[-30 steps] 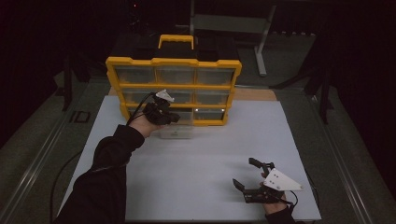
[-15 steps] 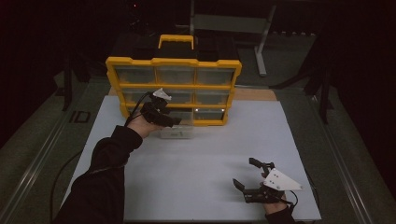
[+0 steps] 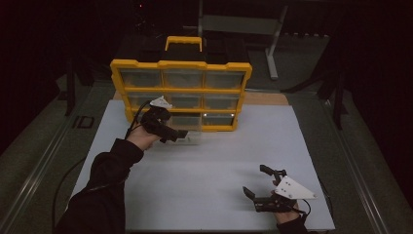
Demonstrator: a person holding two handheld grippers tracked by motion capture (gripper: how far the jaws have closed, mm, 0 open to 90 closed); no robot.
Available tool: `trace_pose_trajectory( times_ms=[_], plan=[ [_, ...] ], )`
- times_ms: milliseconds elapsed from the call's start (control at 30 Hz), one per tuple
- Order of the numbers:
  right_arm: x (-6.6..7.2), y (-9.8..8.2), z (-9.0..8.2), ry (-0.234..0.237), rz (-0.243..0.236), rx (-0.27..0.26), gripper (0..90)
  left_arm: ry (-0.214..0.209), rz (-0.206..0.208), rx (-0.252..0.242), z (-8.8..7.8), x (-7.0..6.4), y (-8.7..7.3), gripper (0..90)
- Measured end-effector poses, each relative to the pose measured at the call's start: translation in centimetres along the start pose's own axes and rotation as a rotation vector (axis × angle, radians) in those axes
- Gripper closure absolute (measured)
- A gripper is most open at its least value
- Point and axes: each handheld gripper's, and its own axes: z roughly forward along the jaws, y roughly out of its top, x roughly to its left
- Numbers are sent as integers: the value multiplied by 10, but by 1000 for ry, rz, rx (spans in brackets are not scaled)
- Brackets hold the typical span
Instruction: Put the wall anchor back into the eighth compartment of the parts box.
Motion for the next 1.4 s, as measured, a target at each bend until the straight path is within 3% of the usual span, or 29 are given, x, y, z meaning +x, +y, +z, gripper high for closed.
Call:
trace_pose_trajectory(
  times_ms=[133, 233, 433, 500, 800, 1067, 1400],
  plan=[
    [0, 0, 0, 2, 3, 3, 94, -4, 4, -33, -7, 0, -6, 0],
    [0, 0, 0, 1, 5, 1, 93, -33, 20, -70, -14, -3, -12, 0],
    [0, 0, 1, 2, 3, 4, 94, -18, 57, -101, -22, -6, -20, 0],
    [0, 0, 1, 1, 3, 3, 93, -33, 57, -117, -25, -7, -23, 0],
    [1, 0, 1, 0, 1, 4, 94, -73, 80, -114, -31, -16, -37, 0],
    [0, 0, 0, -4, 6, 1, 94, -72, 85, -162, -44, -26, -52, 0],
    [0, 0, 1, 0, 4, 4, 94, -79, 76, -175, -54, -34, -78, 0]
  ],
)
